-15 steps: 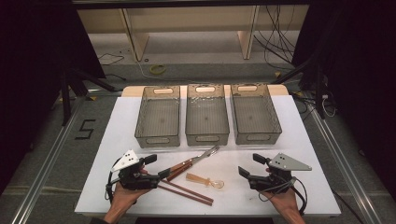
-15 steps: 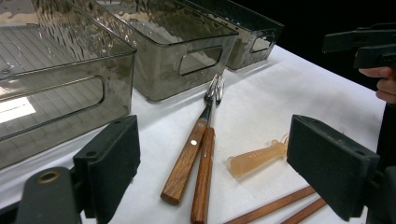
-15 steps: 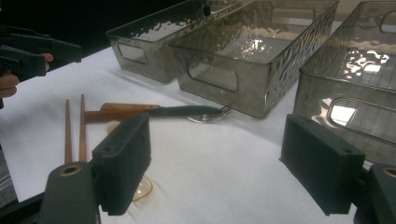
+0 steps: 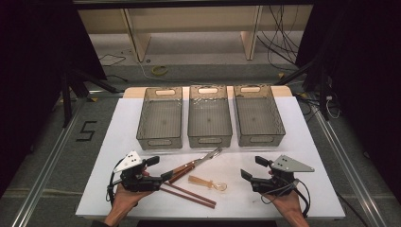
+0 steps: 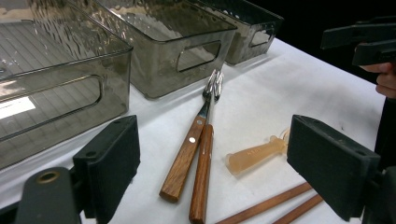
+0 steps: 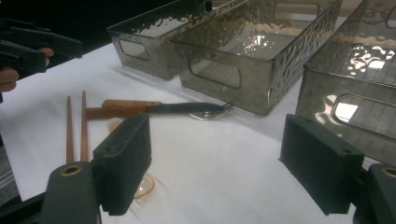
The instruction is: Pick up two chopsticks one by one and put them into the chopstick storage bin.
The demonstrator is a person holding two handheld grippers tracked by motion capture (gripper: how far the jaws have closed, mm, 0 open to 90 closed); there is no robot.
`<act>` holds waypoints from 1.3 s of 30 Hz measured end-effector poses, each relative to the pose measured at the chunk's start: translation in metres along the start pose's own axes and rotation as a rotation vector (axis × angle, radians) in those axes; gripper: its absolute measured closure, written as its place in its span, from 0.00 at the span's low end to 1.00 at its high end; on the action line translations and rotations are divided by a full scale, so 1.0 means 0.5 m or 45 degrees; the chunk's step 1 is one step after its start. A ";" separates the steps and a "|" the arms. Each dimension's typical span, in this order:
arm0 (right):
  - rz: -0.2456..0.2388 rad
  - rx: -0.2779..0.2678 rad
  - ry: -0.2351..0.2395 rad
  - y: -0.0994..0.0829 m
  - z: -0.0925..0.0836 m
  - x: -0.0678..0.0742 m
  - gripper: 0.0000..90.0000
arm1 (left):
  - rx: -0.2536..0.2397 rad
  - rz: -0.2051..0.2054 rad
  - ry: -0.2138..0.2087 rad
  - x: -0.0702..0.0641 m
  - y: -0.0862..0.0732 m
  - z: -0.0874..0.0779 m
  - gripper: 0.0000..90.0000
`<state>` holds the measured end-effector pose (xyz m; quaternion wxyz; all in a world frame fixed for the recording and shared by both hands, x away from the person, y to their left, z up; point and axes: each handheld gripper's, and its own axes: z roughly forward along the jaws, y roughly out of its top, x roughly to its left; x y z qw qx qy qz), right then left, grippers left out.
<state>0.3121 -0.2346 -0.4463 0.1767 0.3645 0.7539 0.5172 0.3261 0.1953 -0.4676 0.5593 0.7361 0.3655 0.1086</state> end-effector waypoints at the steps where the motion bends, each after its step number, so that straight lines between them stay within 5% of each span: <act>1: -0.002 0.004 0.003 0.000 0.001 0.000 0.28 | 0.007 0.002 -0.003 -0.001 0.002 0.000 0.18; 7: 0.001 0.018 0.014 0.001 0.002 0.000 0.28 | 0.151 0.065 -0.048 -0.011 0.023 0.002 0.20; 8: 0.002 0.021 0.017 0.002 0.003 0.000 0.28 | 0.253 0.118 -0.074 -0.017 0.031 0.007 0.20; 10: 0.007 0.030 0.023 0.002 0.004 -0.002 0.28 | 0.332 0.202 -0.061 -0.029 0.037 0.012 0.21; 11: 0.010 0.034 0.024 0.002 0.005 -0.002 0.28 | 0.332 0.202 -0.061 -0.029 0.037 0.012 0.22; 15: 0.013 0.041 0.028 0.002 0.006 -0.004 0.28 | 0.542 0.347 -0.139 -0.052 0.053 0.030 0.27; 16: 0.013 0.042 0.031 0.002 0.007 -0.004 0.28 | 0.542 0.347 -0.139 -0.052 0.053 0.030 0.28; 17: 0.013 0.045 0.033 0.002 0.007 -0.004 0.28 | 0.636 0.417 -0.147 -0.058 0.052 0.041 0.30; 18: 0.010 0.047 0.034 0.002 0.008 -0.004 0.28 | 0.636 0.417 -0.147 -0.058 0.052 0.041 0.31; 24: 0.006 0.063 0.048 0.001 0.011 -0.004 0.29 | 0.863 0.553 -0.216 -0.068 0.038 0.070 0.42; 31: 0.005 0.075 0.062 0.001 0.013 -0.004 0.29 | 1.031 0.618 -0.205 -0.057 0.030 0.091 0.54; 39: 0.000 0.077 0.075 0.001 0.016 -0.003 0.29 | 1.147 0.671 -0.230 -0.057 0.022 0.115 0.65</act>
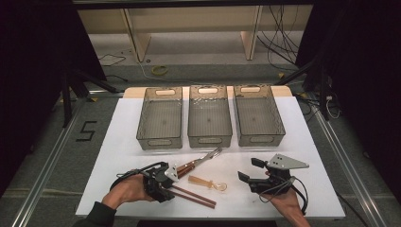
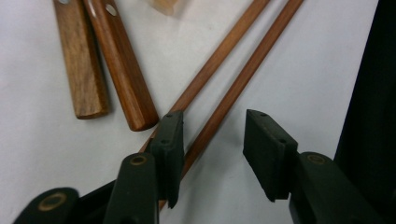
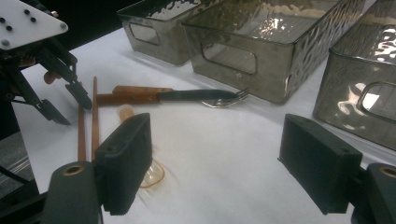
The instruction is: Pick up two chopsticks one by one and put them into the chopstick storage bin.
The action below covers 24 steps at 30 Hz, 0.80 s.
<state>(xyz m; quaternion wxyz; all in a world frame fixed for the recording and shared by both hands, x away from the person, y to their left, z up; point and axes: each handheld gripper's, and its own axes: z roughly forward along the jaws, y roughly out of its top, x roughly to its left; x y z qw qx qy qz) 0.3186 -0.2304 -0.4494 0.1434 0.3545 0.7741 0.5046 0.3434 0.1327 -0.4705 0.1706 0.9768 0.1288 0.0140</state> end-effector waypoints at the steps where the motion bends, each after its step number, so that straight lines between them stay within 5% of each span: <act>1: 0.000 0.001 0.002 0.000 0.000 0.000 0.29 | 0.013 0.010 -0.004 0.001 0.002 0.002 0.65; 5: 0.004 0.002 0.006 0.000 0.001 0.000 0.29 | 0.035 0.014 -0.011 0.004 0.006 0.002 0.69; 15: 0.010 0.012 0.015 0.000 0.001 -0.001 0.30 | 0.188 0.131 -0.004 -0.007 0.027 0.003 0.77; 24: 0.013 0.015 0.015 0.000 0.002 -0.002 0.30 | 0.165 0.190 -0.022 -0.017 0.020 0.002 0.89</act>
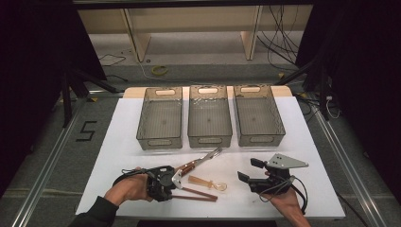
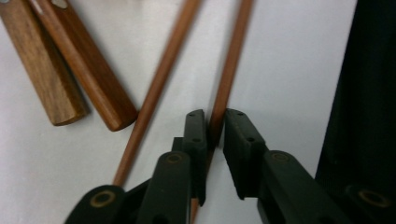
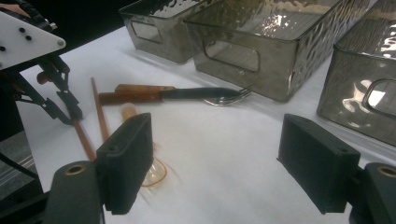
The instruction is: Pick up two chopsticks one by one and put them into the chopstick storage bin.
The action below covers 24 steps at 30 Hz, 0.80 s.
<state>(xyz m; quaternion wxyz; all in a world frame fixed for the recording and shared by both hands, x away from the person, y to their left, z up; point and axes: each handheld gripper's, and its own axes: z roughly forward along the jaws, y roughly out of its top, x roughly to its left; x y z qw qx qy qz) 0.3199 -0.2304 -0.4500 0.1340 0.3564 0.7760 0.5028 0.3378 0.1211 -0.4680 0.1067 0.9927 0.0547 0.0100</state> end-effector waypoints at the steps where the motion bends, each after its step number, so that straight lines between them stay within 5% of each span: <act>1: 0.001 0.002 -0.001 0.000 0.000 0.000 0.30 | 0.000 0.000 0.000 0.000 0.000 0.000 0.90; 3: 0.003 0.002 -0.001 0.000 0.001 0.000 0.30 | 0.001 0.047 -0.001 -0.002 -0.001 -0.001 0.92; 11: 0.002 0.004 0.000 0.000 0.000 0.000 0.30 | -0.010 0.100 0.010 -0.006 -0.005 -0.002 0.93; 16: 0.003 0.004 0.002 0.000 0.000 0.000 0.30 | -0.040 0.097 -0.007 -0.009 -0.009 -0.004 0.94; 24: 0.004 0.000 0.002 0.000 0.000 0.000 0.30 | -0.114 0.032 0.038 -0.001 -0.013 -0.035 0.94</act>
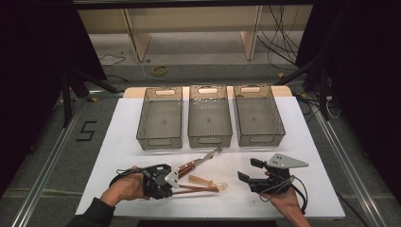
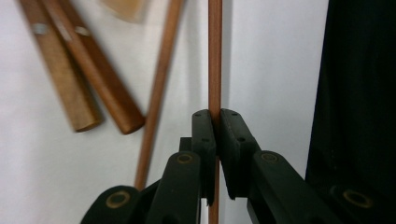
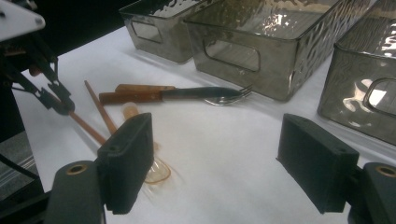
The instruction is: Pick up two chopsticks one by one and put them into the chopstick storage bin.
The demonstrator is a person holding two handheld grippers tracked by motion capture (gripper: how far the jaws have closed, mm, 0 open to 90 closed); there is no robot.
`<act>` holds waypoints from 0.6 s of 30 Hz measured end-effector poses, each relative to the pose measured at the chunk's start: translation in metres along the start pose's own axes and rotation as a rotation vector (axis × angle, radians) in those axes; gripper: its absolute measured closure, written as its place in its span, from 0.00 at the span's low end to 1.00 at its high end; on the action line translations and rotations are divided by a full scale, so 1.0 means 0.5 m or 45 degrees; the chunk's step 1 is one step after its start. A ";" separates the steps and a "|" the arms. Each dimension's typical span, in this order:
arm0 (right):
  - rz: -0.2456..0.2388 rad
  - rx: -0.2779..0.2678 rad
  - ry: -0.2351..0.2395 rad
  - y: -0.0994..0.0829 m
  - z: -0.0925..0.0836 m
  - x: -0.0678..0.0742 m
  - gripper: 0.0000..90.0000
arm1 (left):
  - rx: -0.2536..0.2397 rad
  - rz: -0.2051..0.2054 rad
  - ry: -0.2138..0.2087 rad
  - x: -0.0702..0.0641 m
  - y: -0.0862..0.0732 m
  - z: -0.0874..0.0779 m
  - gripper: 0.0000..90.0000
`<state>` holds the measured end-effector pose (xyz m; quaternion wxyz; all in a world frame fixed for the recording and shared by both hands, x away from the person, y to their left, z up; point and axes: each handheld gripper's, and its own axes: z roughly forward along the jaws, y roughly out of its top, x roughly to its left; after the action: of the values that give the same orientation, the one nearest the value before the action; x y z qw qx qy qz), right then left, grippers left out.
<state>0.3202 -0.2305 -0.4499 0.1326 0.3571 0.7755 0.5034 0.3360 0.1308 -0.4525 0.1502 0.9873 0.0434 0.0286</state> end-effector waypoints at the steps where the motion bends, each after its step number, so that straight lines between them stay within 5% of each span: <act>1: -0.001 -0.001 0.000 0.000 0.000 0.000 0.30 | -0.024 -0.025 0.007 0.003 0.000 -0.008 0.94; 5: 0.001 -0.004 -0.001 0.000 0.000 0.000 0.30 | -0.110 -0.106 0.051 0.015 0.003 -0.039 0.94; 10: 0.012 -0.005 0.002 0.000 -0.001 -0.001 0.30 | -0.233 -0.270 0.110 0.043 0.006 -0.075 0.94; 18: 0.014 -0.008 0.002 0.000 -0.002 -0.002 0.30 | -0.356 -0.435 0.192 0.101 0.005 -0.122 0.94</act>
<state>0.3204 -0.2319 -0.4496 0.1302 0.3607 0.7720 0.5069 0.3823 0.1511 -0.3912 0.2847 0.9302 0.2167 0.0820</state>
